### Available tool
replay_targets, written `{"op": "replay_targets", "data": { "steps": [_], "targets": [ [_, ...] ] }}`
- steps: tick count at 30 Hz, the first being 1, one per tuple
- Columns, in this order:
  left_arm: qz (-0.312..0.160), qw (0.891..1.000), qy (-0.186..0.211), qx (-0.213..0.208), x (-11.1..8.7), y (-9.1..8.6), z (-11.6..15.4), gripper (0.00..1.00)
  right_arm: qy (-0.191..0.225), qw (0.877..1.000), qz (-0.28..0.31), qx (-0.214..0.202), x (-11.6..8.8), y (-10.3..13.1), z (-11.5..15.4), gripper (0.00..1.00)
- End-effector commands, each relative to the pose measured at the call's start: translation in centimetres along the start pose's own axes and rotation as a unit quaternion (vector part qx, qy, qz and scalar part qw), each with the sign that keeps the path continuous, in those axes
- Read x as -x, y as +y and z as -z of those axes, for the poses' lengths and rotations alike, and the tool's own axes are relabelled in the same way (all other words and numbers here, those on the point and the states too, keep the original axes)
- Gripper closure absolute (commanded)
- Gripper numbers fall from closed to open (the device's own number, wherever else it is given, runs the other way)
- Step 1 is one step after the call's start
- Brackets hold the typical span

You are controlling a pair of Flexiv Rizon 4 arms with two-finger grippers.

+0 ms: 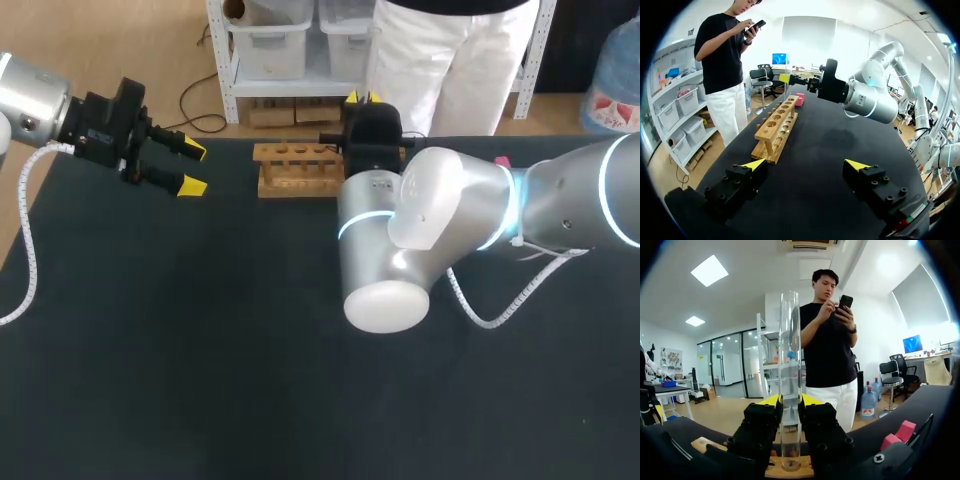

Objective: Grasp the test tube, adjust it, and insert it.

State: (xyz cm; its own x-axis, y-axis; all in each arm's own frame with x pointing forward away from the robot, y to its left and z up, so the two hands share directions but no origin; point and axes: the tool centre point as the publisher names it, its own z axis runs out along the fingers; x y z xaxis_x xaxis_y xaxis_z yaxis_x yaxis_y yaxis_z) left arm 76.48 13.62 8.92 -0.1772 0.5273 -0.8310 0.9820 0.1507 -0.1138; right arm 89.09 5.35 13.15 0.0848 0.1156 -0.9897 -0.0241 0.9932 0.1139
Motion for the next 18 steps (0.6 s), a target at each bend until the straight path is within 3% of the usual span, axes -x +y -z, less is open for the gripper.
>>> {"op": "replay_targets", "data": {
  "steps": [1, 18],
  "targets": [
    [-0.001, 1.000, 0.000, -0.001, -0.1, 0.1, 0.0, 0.00, 0.002, 1.000, 0.001, 0.001, -0.3, -0.1, 0.0, 1.00],
    [-0.001, 1.000, 0.000, -0.001, -0.1, 0.1, 0.0, 0.00, 0.040, 0.999, -0.007, -0.007, -3.8, -0.4, 0.2, 1.00]
  ]
}}
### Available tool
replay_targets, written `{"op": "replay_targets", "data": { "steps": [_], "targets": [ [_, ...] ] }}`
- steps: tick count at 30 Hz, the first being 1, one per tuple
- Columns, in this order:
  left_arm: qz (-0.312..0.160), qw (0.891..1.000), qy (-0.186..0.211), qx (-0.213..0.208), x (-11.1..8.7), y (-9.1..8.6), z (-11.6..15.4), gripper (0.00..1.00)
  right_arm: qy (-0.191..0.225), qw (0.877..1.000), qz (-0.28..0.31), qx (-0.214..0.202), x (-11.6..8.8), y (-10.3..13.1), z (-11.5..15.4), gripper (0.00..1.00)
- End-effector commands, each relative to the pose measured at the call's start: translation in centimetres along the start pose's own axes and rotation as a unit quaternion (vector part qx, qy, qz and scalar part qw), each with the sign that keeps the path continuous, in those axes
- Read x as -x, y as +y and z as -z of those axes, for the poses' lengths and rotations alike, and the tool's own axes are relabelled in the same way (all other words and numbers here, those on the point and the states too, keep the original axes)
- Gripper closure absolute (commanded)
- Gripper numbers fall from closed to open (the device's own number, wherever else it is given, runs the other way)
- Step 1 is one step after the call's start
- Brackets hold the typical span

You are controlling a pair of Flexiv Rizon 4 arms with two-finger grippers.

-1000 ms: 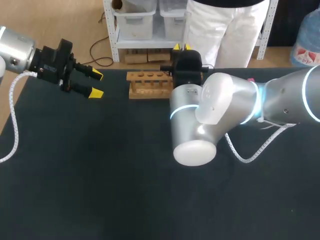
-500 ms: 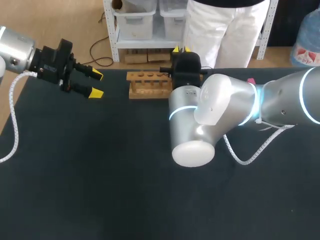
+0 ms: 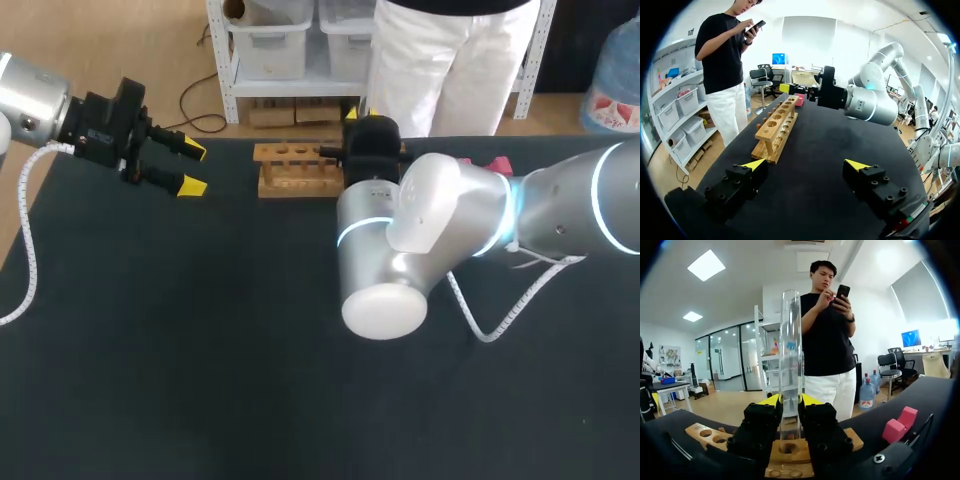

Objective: Grasp the test tube, adjust it, and insert it.

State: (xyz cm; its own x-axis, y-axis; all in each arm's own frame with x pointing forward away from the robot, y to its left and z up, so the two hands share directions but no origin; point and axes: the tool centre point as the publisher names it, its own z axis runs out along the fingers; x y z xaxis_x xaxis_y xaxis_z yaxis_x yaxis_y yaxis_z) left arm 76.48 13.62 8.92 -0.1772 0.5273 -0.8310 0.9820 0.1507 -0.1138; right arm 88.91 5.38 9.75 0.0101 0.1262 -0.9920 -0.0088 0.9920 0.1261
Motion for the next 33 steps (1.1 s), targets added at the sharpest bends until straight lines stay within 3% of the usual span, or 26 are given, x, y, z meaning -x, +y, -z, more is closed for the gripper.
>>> {"op": "replay_targets", "data": {
  "steps": [1, 15, 17, 20, 22, 27, 33],
  "targets": [
    [-0.001, 1.000, 0.000, -0.001, -0.1, 0.1, 0.0, 0.00, 0.004, 1.000, -0.003, 0.000, -0.5, 0.0, -0.3, 1.00],
    [-0.001, 1.000, 0.000, -0.001, -0.1, 0.1, 0.0, 0.00, 0.033, 0.999, -0.008, -0.003, -2.3, 0.0, 0.4, 1.00],
    [-0.001, 1.000, 0.000, -0.001, -0.1, 0.1, 0.0, 0.00, 0.037, 0.999, -0.008, -0.003, -2.4, 0.1, 0.4, 0.79],
    [-0.001, 1.000, 0.000, -0.001, -0.1, 0.1, 0.0, 0.00, 0.039, 0.999, -0.008, -0.004, -2.5, 0.1, 0.4, 0.73],
    [-0.001, 1.000, 0.000, -0.001, -0.1, 0.1, 0.0, 0.00, 0.040, 0.999, -0.008, -0.005, -2.6, 0.1, 0.5, 0.62],
    [-0.001, 1.000, 0.000, -0.001, -0.1, 0.1, 0.0, 0.00, 0.043, 0.999, -0.011, -0.005, -2.6, 0.1, 0.5, 0.56],
    [-0.001, 1.000, 0.000, -0.001, -0.1, 0.1, 0.0, 0.00, 0.042, 0.999, -0.010, -0.007, -2.4, 0.1, 0.7, 0.56]
  ]
}}
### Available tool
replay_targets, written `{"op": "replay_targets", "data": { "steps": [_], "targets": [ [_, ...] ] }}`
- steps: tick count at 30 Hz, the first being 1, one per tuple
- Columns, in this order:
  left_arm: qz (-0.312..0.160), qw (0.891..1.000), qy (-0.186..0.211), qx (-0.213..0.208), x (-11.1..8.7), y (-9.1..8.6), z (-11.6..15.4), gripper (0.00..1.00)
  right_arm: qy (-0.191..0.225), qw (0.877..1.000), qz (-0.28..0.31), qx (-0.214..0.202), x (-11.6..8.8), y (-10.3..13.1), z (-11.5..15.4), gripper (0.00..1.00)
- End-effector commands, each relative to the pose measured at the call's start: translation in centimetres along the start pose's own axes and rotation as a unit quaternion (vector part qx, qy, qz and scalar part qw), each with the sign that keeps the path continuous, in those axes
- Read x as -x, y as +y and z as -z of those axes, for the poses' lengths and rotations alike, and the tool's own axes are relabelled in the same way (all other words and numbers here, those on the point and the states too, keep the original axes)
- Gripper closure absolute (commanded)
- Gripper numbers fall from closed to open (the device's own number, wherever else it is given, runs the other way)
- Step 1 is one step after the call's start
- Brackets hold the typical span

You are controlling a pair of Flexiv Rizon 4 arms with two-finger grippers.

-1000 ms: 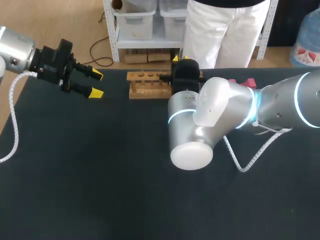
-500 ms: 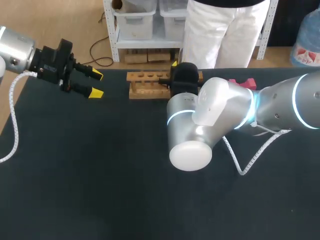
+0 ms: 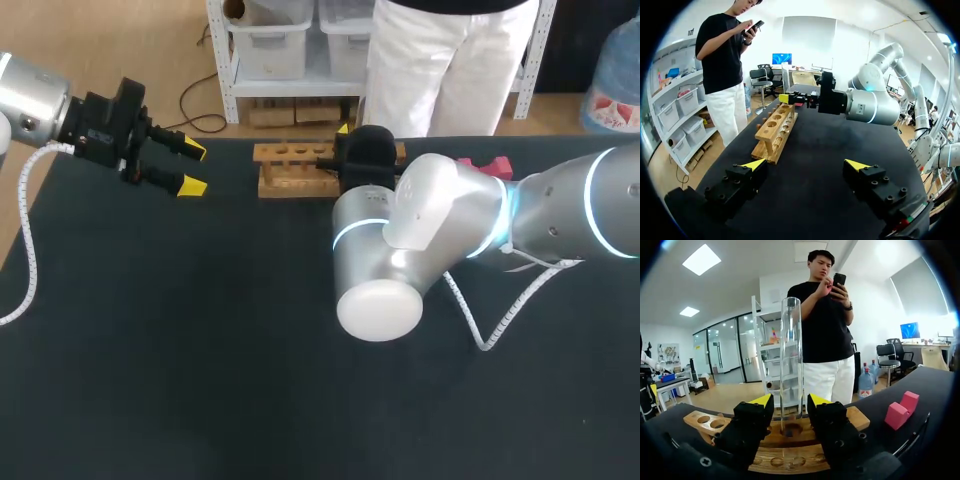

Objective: Grasp the test tube, adjust it, and insert it.

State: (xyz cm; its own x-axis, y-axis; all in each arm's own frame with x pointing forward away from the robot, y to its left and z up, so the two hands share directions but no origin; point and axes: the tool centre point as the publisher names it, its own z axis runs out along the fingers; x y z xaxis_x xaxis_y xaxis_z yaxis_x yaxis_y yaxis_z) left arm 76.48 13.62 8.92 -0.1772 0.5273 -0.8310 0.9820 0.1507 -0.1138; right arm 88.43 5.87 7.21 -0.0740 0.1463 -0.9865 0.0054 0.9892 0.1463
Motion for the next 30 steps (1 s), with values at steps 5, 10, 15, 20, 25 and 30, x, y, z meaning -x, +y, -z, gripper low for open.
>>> {"op": "replay_targets", "data": {
  "steps": [5, 10, 15, 20, 25, 30],
  "targets": [
    [-0.001, 1.000, 0.000, -0.001, -0.1, 0.1, 0.0, 0.00, -0.005, 1.000, -0.001, 0.004, 0.7, 0.3, 0.4, 0.55],
    [-0.001, 1.000, 0.000, -0.001, -0.1, 0.1, 0.0, 0.00, -0.007, 1.000, -0.001, 0.014, 1.0, 1.1, 0.7, 0.55],
    [-0.001, 1.000, 0.000, -0.001, -0.1, 0.1, 0.0, 0.00, -0.009, 1.000, -0.001, 0.019, 1.2, 1.5, 1.2, 0.55],
    [-0.001, 1.000, 0.000, -0.001, -0.1, 0.1, 0.0, 0.00, -0.014, 1.000, 0.000, 0.008, 1.4, 1.2, 1.4, 0.57],
    [-0.001, 1.000, 0.000, -0.001, -0.1, 0.1, 0.0, 0.00, -0.023, 1.000, -0.004, -0.011, 1.8, 0.8, 1.3, 0.56],
    [-0.001, 1.000, 0.000, -0.001, -0.1, 0.1, 0.0, 0.00, -0.026, 0.999, -0.006, -0.026, 2.2, 0.1, 1.1, 0.58]
  ]
}}
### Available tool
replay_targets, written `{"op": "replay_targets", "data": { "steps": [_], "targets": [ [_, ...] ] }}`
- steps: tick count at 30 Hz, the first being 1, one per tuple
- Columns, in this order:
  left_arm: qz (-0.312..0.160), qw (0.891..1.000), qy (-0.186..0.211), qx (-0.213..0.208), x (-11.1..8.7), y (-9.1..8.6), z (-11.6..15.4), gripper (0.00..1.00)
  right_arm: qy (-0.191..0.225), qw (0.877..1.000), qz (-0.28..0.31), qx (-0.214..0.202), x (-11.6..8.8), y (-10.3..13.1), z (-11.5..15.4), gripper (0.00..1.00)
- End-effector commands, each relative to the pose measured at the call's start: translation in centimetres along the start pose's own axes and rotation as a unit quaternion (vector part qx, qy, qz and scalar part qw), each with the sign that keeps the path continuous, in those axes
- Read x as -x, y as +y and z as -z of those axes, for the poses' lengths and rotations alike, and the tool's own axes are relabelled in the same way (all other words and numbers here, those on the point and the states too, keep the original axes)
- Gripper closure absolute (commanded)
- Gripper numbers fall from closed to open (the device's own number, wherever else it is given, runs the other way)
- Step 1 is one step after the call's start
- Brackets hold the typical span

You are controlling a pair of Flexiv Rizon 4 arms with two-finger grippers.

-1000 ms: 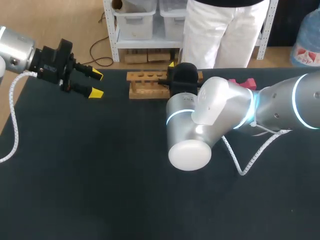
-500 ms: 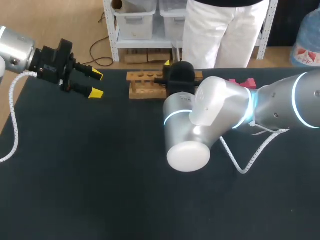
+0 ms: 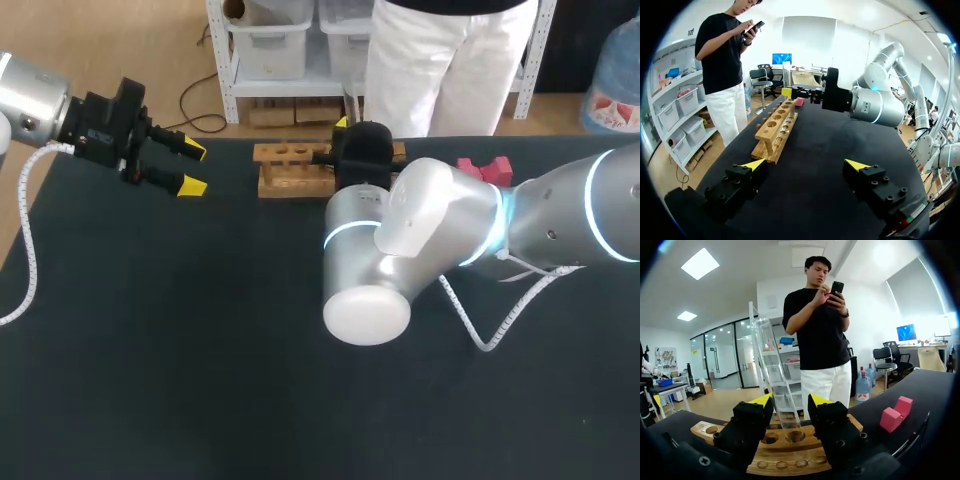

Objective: Grasp the test tube, adjust it, and insert it.

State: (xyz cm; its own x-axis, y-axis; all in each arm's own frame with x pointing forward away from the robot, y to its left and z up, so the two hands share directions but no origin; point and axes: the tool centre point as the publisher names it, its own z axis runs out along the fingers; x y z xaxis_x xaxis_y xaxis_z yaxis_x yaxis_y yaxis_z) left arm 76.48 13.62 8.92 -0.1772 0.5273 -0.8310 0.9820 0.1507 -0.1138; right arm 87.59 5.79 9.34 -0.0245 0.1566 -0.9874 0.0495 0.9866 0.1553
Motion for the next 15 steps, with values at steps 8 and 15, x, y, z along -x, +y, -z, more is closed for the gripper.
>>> {"op": "replay_targets", "data": {
  "steps": [8, 15],
  "targets": [
    [-0.001, 1.000, 0.000, -0.001, -0.08, 0.09, -0.03, 0.00, -0.006, 1.000, -0.006, -0.012, 0.43, -0.33, 0.35, 0.55],
    [-0.001, 1.000, 0.000, -0.001, -0.08, 0.09, -0.03, 0.00, 0.006, 1.000, -0.004, 0.000, 0.76, -0.17, 1.10, 0.22]
  ]
}}
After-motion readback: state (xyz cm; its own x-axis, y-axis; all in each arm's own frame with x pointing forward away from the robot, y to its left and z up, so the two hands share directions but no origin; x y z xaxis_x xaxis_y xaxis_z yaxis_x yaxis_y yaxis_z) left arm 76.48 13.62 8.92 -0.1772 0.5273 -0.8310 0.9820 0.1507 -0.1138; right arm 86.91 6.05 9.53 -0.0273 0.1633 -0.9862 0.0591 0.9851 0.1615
